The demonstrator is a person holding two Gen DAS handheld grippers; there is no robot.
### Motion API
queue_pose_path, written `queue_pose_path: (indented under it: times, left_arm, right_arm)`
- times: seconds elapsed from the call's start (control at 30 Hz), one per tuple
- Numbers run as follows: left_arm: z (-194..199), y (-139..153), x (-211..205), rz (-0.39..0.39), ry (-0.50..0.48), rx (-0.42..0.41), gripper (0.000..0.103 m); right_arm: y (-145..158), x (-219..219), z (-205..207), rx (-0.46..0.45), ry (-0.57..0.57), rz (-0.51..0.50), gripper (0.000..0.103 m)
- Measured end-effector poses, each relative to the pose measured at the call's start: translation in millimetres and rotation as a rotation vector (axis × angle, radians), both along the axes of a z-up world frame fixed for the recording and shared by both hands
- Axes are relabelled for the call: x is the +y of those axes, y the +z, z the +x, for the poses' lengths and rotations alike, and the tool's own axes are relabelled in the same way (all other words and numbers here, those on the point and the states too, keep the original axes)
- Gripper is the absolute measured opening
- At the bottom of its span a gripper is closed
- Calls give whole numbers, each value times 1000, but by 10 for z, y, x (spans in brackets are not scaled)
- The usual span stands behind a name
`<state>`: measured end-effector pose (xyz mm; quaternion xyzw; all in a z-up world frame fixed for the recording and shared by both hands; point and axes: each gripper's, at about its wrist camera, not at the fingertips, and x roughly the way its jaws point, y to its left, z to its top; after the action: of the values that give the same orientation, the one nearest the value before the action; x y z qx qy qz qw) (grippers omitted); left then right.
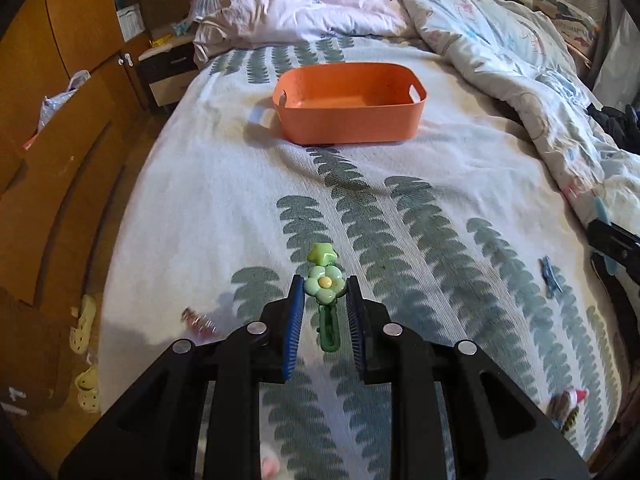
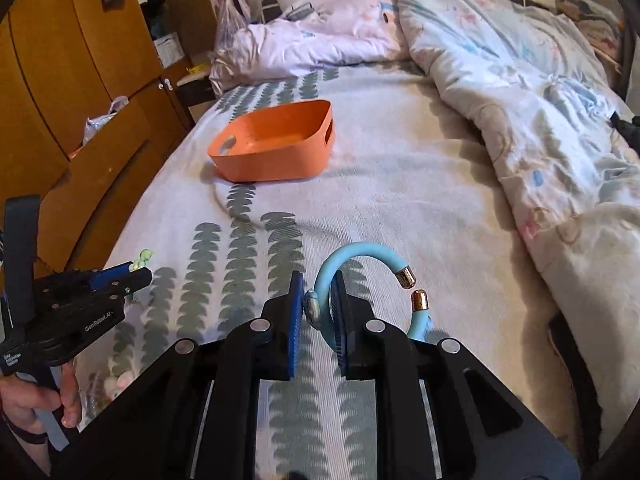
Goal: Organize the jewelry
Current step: 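Carry the flower clip and blue hair tie to the pile and open both tools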
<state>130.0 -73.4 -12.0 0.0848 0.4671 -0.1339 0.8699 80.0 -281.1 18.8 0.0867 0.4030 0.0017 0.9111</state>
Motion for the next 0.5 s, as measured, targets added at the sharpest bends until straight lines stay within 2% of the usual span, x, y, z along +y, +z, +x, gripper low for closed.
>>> queue_pose_path:
  times: [0.27,0.4,0.5]
  left_arm:
    - [-447,4,178,39,24,-32,22]
    - [-684,-84,221,39,17,-22,22]
    - [-848,-153,279,42,17,-18,22]
  right_arm:
    - [298,-43,-701,-45,-51,-3,15]
    - [250,-96,-1002,-36,-84,7,15]
    - [101,-151,-1200,-6,-114,24,15]
